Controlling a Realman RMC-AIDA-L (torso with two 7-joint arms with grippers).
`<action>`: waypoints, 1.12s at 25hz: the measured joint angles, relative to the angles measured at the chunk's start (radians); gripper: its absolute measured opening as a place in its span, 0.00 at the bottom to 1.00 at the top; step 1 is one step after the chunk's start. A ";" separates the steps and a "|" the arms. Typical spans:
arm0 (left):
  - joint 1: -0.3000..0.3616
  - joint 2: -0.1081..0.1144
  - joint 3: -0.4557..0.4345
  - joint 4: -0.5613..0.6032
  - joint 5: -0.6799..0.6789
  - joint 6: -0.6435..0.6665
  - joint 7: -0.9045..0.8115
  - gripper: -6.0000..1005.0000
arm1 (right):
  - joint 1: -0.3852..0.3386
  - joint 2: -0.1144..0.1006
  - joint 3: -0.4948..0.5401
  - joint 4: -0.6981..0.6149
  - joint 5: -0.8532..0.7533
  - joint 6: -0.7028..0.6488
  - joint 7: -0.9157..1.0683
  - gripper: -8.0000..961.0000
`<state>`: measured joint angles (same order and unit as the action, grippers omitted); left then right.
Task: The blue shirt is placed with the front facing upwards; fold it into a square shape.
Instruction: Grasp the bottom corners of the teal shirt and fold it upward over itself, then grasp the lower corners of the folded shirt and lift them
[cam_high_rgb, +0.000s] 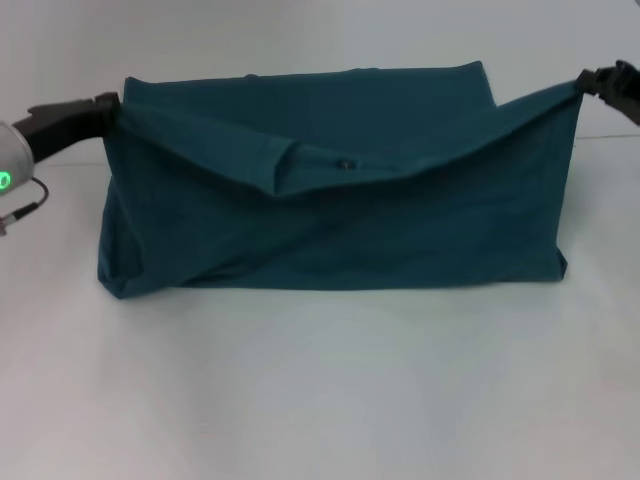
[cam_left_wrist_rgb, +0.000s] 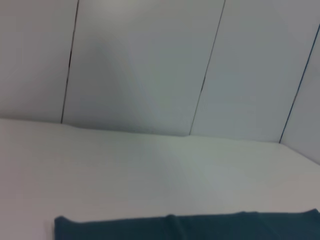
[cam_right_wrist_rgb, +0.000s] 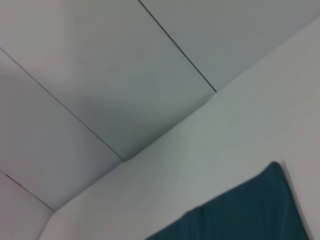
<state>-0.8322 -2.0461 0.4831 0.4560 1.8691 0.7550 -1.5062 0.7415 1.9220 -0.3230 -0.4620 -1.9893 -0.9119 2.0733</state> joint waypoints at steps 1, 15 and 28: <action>0.002 -0.004 0.001 -0.003 0.000 -0.003 0.003 0.10 | -0.003 0.001 -0.001 0.008 -0.002 0.004 -0.003 0.04; 0.039 -0.024 -0.006 -0.013 -0.009 -0.046 0.067 0.12 | -0.031 0.039 -0.027 0.044 0.000 0.096 -0.025 0.14; 0.291 -0.068 0.269 0.317 0.091 0.195 -0.140 0.37 | -0.152 0.047 -0.026 -0.125 0.015 -0.210 -0.135 0.42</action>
<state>-0.5417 -2.1138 0.7520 0.7725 1.9605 0.9496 -1.6466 0.5894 1.9685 -0.3485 -0.5869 -1.9744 -1.1219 1.9387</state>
